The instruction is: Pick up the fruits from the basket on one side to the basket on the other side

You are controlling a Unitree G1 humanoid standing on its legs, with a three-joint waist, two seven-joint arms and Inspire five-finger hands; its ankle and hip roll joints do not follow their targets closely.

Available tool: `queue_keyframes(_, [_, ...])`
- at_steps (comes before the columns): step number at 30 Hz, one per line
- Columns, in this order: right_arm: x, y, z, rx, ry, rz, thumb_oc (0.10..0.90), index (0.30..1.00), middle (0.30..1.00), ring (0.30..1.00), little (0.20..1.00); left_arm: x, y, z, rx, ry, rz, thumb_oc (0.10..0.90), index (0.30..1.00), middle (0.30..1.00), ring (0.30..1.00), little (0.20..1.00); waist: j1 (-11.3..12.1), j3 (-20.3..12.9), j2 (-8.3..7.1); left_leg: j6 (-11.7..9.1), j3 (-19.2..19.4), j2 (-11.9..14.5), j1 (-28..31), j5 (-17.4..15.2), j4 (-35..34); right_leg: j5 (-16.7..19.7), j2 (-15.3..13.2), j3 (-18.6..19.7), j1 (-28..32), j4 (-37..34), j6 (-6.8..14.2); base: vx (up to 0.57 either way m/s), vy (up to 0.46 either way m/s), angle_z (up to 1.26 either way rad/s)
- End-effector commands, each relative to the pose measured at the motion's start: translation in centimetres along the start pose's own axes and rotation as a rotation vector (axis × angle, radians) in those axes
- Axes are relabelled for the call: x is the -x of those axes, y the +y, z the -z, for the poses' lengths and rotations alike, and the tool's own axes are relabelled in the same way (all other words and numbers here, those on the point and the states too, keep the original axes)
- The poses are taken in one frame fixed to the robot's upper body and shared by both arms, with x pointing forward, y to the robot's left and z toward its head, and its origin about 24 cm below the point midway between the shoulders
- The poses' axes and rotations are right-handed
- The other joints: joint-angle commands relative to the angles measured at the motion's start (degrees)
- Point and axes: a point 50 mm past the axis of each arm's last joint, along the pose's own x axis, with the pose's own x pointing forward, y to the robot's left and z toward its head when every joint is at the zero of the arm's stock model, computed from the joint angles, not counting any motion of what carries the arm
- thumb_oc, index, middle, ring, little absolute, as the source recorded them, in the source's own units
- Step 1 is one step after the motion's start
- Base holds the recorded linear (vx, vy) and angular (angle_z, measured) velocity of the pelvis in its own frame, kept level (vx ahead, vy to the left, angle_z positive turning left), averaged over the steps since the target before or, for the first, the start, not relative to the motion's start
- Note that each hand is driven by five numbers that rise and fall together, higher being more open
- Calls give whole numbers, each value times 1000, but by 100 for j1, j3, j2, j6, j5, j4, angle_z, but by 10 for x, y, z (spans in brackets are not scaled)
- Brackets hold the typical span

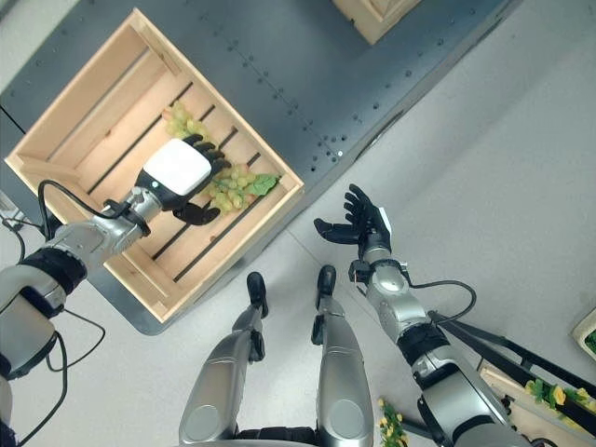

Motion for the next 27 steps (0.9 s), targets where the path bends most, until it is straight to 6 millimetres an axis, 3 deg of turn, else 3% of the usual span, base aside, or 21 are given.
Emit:
queue_keyframes(1, [-4,5,-24,-86,-127,-1,800,900,900,900,900,-11,24,21,-53,70,-90,800,900,900,900,900,-10,-78,-258,-308,383,184,-453,-869,1175,-629,-13,-137,58,461,116,0,0,0])
queue_keyframes(9, [-6,13,-30,-107,-153,-7,800,900,900,900,900,-20,36,21,-56,60,-152,800,900,900,900,900,-29,-78,-403,-289,402,194,-914,-884,1272,-516,23,-96,-412,476,165,-1,2,1])
queue_keyframes(18, [-9,21,-34,-146,-166,-8,800,900,900,900,900,-21,17,8,-106,-27,38,800,900,900,900,900,-24,-78,-472,-285,346,223,-1256,-910,1441,-441,5,-125,-699,543,207,-3,2,3])
queue_keyframes(19, [-9,21,-35,-148,-167,-8,800,900,900,900,900,-20,16,7,-100,-34,40,729,794,794,794,794,-22,-78,-475,-284,346,228,-1264,-915,1447,-441,5,-125,-706,547,208,0,0,0])
queue_keyframes(21, [-10,22,-35,-160,-169,-4,800,900,900,900,900,-20,14,-1,-62,-79,46,400,300,300,300,300,-23,-78,-479,-275,354,239,-1282,-932,1459,-442,1,-124,-728,562,217,0,0,0])
queue_keyframes(27, [-9,17,-33,-192,-160,24,800,900,900,900,900,-20,16,-17,-21,-205,-9,400,300,300,300,300,10,-78,-390,-243,328,196,-1249,-954,1472,-448,-28,-112,-711,602,218,0,0,0])
